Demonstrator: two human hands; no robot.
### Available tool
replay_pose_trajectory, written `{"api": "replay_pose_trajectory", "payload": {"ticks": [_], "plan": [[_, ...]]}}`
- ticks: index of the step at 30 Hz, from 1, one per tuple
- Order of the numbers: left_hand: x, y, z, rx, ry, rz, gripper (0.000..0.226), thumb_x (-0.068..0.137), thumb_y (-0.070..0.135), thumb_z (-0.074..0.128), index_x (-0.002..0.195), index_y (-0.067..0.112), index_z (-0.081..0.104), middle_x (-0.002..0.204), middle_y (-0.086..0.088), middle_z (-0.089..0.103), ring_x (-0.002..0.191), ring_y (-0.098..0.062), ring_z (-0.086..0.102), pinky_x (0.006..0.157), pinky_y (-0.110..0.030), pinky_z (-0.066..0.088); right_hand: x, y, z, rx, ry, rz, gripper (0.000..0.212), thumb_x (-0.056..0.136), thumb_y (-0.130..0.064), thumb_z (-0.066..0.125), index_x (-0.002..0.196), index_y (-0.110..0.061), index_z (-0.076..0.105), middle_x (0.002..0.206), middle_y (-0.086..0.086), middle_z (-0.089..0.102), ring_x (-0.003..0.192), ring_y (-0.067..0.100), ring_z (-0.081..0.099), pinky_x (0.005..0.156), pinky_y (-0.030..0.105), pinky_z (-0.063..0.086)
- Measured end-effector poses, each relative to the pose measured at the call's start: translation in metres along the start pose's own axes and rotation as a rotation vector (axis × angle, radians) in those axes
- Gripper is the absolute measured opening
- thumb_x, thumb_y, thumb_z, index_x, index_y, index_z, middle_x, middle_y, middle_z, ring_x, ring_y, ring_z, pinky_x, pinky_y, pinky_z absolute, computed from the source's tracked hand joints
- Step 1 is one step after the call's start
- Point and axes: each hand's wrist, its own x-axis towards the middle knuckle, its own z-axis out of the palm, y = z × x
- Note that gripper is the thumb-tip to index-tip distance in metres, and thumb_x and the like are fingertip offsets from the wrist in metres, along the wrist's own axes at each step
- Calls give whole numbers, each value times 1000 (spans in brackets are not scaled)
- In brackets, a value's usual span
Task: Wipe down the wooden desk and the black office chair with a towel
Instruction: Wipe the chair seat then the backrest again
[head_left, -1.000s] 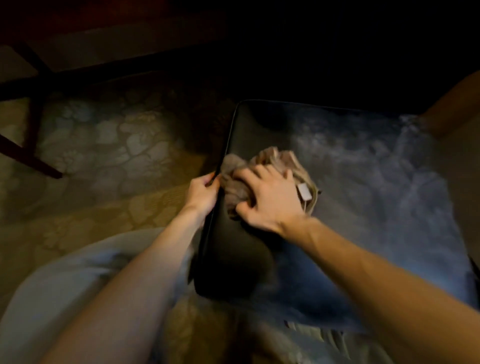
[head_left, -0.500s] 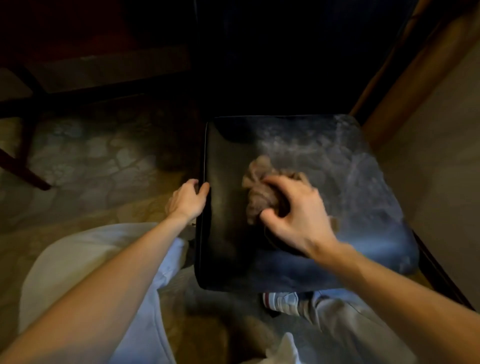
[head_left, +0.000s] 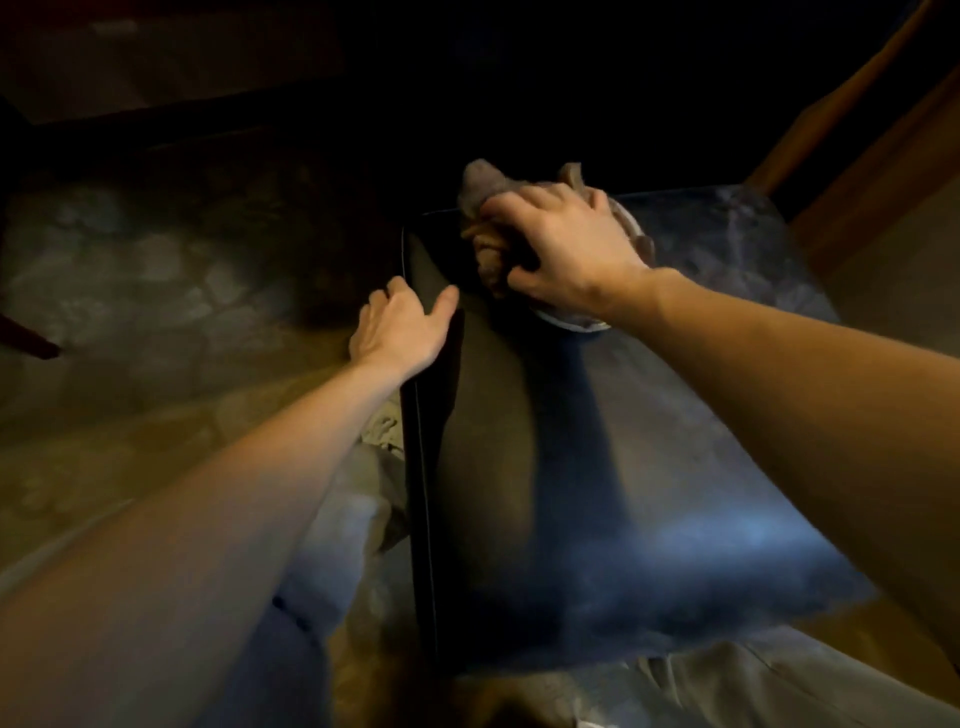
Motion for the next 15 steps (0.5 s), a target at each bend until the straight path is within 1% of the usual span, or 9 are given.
{"api": "replay_pose_trajectory", "payload": {"ticks": [3,5,7,9,12,14,15], "plan": [[11,10,11,-3,9,-39,78,104,52,43,160,4,15,158,-24,29,145,-41,31,114,-48,31,34,-18,19,-68,-56,-95,67,94,-41,60,155,-29,36,160,8,38,147,32,32,116,59,22],[13,8,27,37,68,-45,77,105,46,41,161,3,8,158,-24,28,144,-42,31,115,-50,29,54,-30,32,-50,-71,-96,64,96,-45,55,156,-32,35,162,4,34,151,27,27,119,59,16],[8,3,39,126,177,-16,74,106,44,37,160,1,10,154,-24,32,142,-41,35,118,-50,25,64,-34,39,13,-84,-16,63,94,-50,51,154,-36,37,160,1,38,149,26,30,119,56,17],[8,0,44,174,232,-20,71,106,44,35,160,2,13,153,-23,36,142,-40,36,122,-50,18,71,-24,37,91,-110,58,63,92,-53,51,153,-39,37,154,1,45,143,28,37,116,52,23],[8,1,42,143,227,-28,68,108,44,31,162,7,11,155,-20,35,146,-37,31,125,-54,6,65,-3,23,146,-134,146,64,91,-50,54,151,-40,37,151,3,49,140,32,41,114,51,27],[9,3,41,116,225,-17,67,108,44,28,163,10,10,157,-18,35,149,-35,28,126,-56,3,55,26,16,124,-154,233,64,89,-49,57,150,-41,37,149,5,51,139,33,42,115,53,28],[8,5,42,109,231,-15,66,108,44,27,163,11,9,157,-18,35,150,-34,27,126,-56,3,46,46,11,93,-169,287,63,88,-50,58,147,-41,38,146,6,53,137,35,43,114,54,31]]}}
